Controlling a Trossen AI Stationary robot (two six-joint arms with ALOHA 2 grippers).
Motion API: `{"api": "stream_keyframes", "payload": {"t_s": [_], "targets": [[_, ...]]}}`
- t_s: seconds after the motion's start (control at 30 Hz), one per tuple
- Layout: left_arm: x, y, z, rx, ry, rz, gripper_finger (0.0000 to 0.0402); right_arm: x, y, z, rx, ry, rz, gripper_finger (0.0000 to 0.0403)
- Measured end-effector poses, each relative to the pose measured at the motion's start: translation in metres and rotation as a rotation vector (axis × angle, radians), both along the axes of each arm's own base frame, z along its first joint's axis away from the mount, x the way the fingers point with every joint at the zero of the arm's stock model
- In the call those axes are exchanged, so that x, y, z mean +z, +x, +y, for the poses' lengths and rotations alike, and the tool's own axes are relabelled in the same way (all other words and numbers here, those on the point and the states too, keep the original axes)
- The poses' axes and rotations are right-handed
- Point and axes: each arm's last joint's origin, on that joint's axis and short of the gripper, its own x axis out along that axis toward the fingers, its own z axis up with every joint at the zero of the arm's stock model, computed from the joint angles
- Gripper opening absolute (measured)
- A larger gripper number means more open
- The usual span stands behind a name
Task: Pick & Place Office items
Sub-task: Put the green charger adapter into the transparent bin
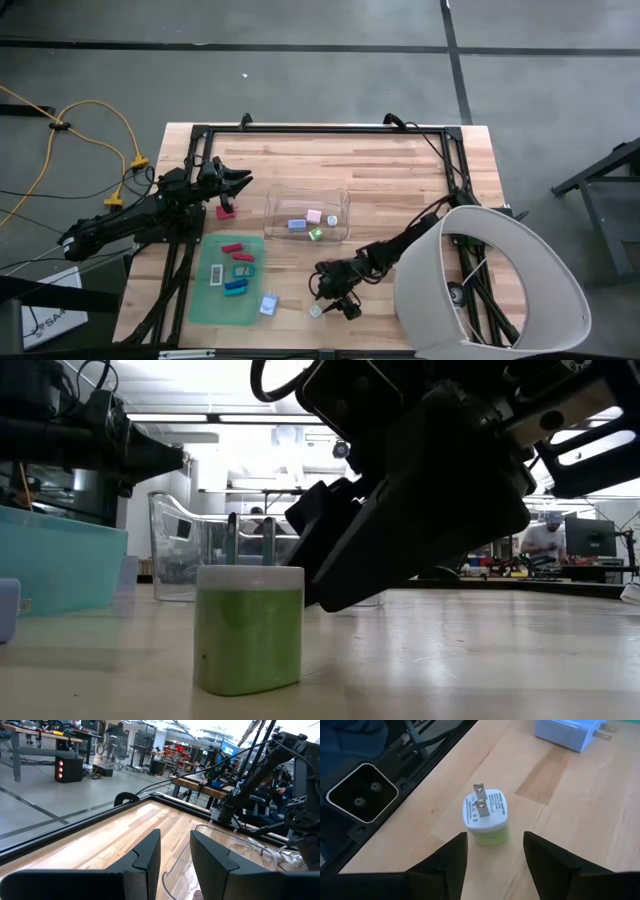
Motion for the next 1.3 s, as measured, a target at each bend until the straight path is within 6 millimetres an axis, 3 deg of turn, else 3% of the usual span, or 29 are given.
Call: {"api": "stream_keyframes", "payload": {"t_s": [0.37,0.73,0.9,1.3], "targets": [[0.0,0.0,0.0,0.0,0.0,0.0,0.0102,-0.003,0.001,-0.008,-0.003,0.0,0.037,0.0181],[0.0,0.0,0.0,0.0,0.0,0.0,0.0102,0.002,0.003,-0.002,0.027,0.013,0.041,0.0181],[0.0,0.0,0.0,0.0,0.0,0.0,0.0102,-0.01,0.007,-0.001,0.038,0.02,0.045,0.0181],[0.001,0.0,0.0,0.0,0.002,-0.005,0.0102,-0.01,0.014,0.0,0.051,0.062,0.019,0.0181]]}}
